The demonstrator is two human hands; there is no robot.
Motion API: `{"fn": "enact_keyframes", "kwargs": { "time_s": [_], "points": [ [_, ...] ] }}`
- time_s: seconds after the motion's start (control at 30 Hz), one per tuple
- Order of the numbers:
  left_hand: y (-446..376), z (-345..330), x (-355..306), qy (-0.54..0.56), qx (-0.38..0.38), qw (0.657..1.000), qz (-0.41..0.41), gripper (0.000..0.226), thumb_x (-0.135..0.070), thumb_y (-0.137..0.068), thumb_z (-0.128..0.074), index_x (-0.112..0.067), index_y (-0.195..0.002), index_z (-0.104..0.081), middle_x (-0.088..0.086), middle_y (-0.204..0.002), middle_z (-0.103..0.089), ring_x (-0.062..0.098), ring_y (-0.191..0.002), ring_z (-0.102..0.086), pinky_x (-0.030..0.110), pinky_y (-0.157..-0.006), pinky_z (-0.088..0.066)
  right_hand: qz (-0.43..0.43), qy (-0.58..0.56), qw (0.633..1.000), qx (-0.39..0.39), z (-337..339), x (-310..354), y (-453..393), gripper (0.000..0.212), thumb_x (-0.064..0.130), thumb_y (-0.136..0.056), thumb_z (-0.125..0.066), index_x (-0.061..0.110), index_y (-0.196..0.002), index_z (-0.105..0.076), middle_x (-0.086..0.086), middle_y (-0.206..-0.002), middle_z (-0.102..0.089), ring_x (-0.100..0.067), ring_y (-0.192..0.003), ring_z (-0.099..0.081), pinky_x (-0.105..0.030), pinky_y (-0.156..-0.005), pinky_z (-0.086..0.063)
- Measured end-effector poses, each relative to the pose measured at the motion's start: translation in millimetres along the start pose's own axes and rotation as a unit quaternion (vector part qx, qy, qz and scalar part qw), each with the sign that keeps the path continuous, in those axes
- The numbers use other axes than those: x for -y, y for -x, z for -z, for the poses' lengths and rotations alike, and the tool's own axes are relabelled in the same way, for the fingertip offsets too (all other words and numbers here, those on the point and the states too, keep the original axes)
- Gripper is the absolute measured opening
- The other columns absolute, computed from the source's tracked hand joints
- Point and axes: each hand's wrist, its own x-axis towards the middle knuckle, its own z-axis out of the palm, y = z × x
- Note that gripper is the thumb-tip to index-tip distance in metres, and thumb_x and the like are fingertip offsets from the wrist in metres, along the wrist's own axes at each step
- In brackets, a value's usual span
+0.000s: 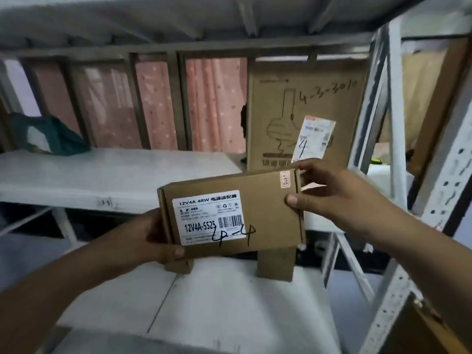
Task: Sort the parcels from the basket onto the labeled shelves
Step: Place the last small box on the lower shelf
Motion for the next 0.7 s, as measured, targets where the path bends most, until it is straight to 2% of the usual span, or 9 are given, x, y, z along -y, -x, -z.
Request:
{"fn": "enact_keyframes", "kwargs": {
  "time_s": [0.07,0.13,0.23,0.3,0.4,0.47,0.6,0.63,0.7],
  "points": [
    [4.8,-19.8,37.4,-0.015,0.005,1.000,0.027,0.077,-0.025,-0.061,-0.097,-0.029,-0.129,-0.062,-0.004,-0.118,-0.079,0.021,-0.102,-0.077,0.042,-0.078,-0.065,-0.033,-0.001,0.999,0.027,-17.3,-31.3,26.0,0.052,0.029,-0.079,-0.085,0.035,-0.125,-0.063,-0.002,-0.115,-0.072,-0.018,-0.098,-0.076,-0.051,-0.091,-0.062],
    [7.7,-37.6,69.5,-0.048,0.017,0.997,0.056,0.075,-0.031,-0.060,-0.093,-0.034,-0.129,-0.064,-0.008,-0.117,-0.079,0.019,-0.102,-0.076,0.049,-0.081,-0.065,-0.074,0.037,0.995,0.051,-35.3,-59.2,44.4,0.058,0.025,-0.083,-0.085,0.036,-0.132,-0.057,0.002,-0.118,-0.070,-0.017,-0.101,-0.075,-0.049,-0.088,-0.064],
    [10.7,-65.0,116.4,-0.060,0.022,0.993,0.097,0.061,-0.015,-0.075,-0.090,-0.042,-0.124,-0.065,-0.017,-0.110,-0.078,0.009,-0.095,-0.075,0.046,-0.081,-0.065,-0.105,0.090,0.986,0.090,-57.6,-104.1,61.0,0.054,0.025,-0.084,-0.084,0.032,-0.132,-0.059,0.006,-0.119,-0.071,-0.013,-0.107,-0.071,-0.045,-0.094,-0.060],
    [8.8,-80.1,135.3,-0.068,0.014,0.990,0.121,0.059,-0.013,-0.080,-0.088,-0.037,-0.128,-0.064,-0.016,-0.109,-0.078,0.008,-0.093,-0.074,0.047,-0.081,-0.065,-0.122,0.099,0.983,0.098,-63.9,-128.9,63.8,0.050,0.024,-0.084,-0.084,0.031,-0.127,-0.061,0.005,-0.117,-0.072,-0.013,-0.107,-0.070,-0.042,-0.094,-0.060],
    [4.1,-96.7,155.5,-0.054,0.000,0.989,0.137,0.054,-0.012,-0.084,-0.084,-0.035,-0.128,-0.062,-0.017,-0.106,-0.075,0.005,-0.092,-0.072,0.045,-0.082,-0.065,-0.155,0.073,0.978,0.121,-69.7,-151.3,60.3,0.044,0.013,-0.086,-0.083,0.024,-0.122,-0.062,0.002,-0.115,-0.073,-0.008,-0.103,-0.070,-0.023,-0.085,-0.060],
    [0.4,-103.3,165.3,-0.050,-0.012,0.988,0.144,0.057,-0.013,-0.084,-0.084,-0.032,-0.133,-0.060,-0.013,-0.112,-0.073,0.007,-0.097,-0.071,0.045,-0.082,-0.065,-0.164,0.069,0.977,0.118,-76.6,-159.4,57.7,0.040,0.009,-0.086,-0.082,0.025,-0.117,-0.062,0.003,-0.114,-0.073,-0.007,-0.099,-0.071,-0.023,-0.082,-0.060],
    [-3.7,-103.7,191.8,-0.045,-0.025,0.986,0.161,0.061,-0.021,-0.083,-0.086,-0.036,-0.135,-0.058,-0.010,-0.117,-0.070,0.013,-0.100,-0.071,0.044,-0.080,-0.065,-0.204,0.072,0.972,0.092,-97.2,-164.9,54.8,0.033,0.022,-0.088,-0.081,0.030,-0.114,-0.063,0.009,-0.113,-0.069,-0.020,-0.089,-0.072,-0.037,-0.081,-0.057],
    [-4.4,-101.4,198.7,-0.056,-0.024,0.986,0.156,0.059,-0.023,-0.083,-0.087,-0.038,-0.132,-0.059,-0.013,-0.115,-0.071,0.012,-0.096,-0.072,0.043,-0.080,-0.065,-0.204,0.088,0.970,0.095,-103.1,-166.2,53.2,0.030,0.026,-0.088,-0.080,0.031,-0.112,-0.063,0.010,-0.111,-0.068,-0.021,-0.085,-0.071,-0.038,-0.077,-0.057],
    [-4.3,-97.9,212.4,-0.082,-0.009,0.987,0.138,0.055,-0.025,-0.083,-0.087,-0.040,-0.128,-0.060,-0.016,-0.111,-0.071,0.008,-0.085,-0.074,0.044,-0.082,-0.064,-0.180,0.195,0.957,0.116,-117.1,-171.8,51.8,0.026,0.033,-0.088,-0.080,0.033,-0.107,-0.061,0.011,-0.107,-0.066,-0.014,-0.080,-0.067,-0.028,-0.068,-0.053]
  ]
}}
